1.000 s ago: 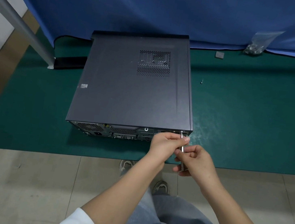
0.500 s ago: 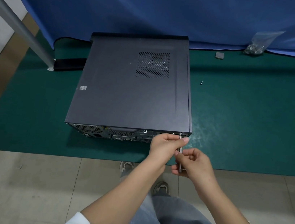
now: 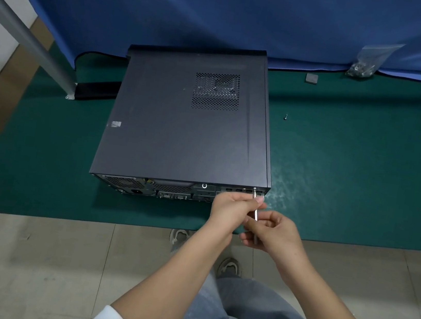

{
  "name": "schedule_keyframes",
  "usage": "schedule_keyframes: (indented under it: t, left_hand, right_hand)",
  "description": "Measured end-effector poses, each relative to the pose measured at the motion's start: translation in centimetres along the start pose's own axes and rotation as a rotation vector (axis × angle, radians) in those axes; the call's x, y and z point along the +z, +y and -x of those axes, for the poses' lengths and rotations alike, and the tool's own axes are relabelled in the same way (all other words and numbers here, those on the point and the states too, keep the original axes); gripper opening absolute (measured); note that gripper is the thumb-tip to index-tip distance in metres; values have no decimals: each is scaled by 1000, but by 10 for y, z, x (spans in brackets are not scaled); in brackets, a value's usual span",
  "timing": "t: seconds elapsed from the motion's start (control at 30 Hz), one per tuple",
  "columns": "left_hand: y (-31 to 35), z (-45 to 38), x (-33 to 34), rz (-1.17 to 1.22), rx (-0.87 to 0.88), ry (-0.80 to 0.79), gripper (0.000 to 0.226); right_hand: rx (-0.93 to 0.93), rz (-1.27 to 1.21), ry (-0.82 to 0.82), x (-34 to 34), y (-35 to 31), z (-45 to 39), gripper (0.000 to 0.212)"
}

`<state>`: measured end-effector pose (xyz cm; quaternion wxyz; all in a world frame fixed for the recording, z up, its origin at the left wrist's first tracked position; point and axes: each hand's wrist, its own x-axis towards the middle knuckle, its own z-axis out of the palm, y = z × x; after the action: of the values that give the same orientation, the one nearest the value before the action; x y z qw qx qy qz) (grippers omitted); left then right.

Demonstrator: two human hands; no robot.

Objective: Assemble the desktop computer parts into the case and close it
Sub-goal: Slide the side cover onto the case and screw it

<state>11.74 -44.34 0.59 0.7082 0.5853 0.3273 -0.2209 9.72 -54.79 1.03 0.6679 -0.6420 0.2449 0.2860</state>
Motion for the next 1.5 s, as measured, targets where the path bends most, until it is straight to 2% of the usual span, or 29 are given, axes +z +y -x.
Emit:
schedule_keyframes:
  t: [0.17, 0.3, 0.4, 0.57, 0.7, 0.77, 0.83, 0.87, 0.9, 0.93, 0.97, 1.03, 1.1, 1.23, 1.4, 1.5]
  left_hand:
    - [-2, 3, 0, -40, 48, 50, 27]
    - [0, 4, -6, -59, -39, -96, 17]
    - [0, 4, -5, -56, -41, -82, 16]
    - [1, 4, 0, 8, -49, 15, 12]
    - [3, 7, 3, -56, -8, 67, 16]
    - [7, 9, 2, -227, 78, 105, 10]
    - [10, 12, -3, -741, 286, 246, 15]
    - [11, 15, -8, -969, 487, 345, 17]
    - [15, 17, -14, -1065, 737, 394, 16]
    - [18, 16, -22, -1086, 950, 359, 14]
    - [20, 11, -30, -1105, 1075, 271, 19]
    - [25, -2, -44, -1267, 1069, 81, 33]
    - [22, -11, -53, -1378, 1045, 3, 40]
    - [11, -17, -52, -1273, 1187, 108, 47]
    - [10, -22, -52, -1234, 1262, 140, 45]
    - [8, -24, -52, -1215, 1257, 132, 43]
  right_hand:
    - [-31, -43, 52, 4, 1, 0, 10]
    - [-60, -31, 37, 6, 1, 0, 15]
    - [-44, -45, 30, 8, 4, -2, 24]
    - [64, -377, -79, 7, 9, -8, 31]
    - [113, -481, -126, 5, 9, -10, 30]
    - [96, -438, -126, 4, 9, -9, 27]
    - [42, -337, -99, 7, 10, -8, 21]
    - [6, -268, -65, 8, 10, -7, 17]
    - [-31, -200, -14, 10, 11, -7, 15]
    - [-69, -135, 47, 12, 12, -7, 13]
    - [-106, -73, 104, 14, 13, -7, 13]
    - [-160, 6, 172, 17, 14, -7, 14]
    - [-177, -14, 182, 20, 14, -8, 18]
    - [-63, -244, 91, 21, 12, -8, 26]
    - [163, -675, -156, 13, 9, -11, 26]
    - [157, -649, -160, 13, 12, -12, 28]
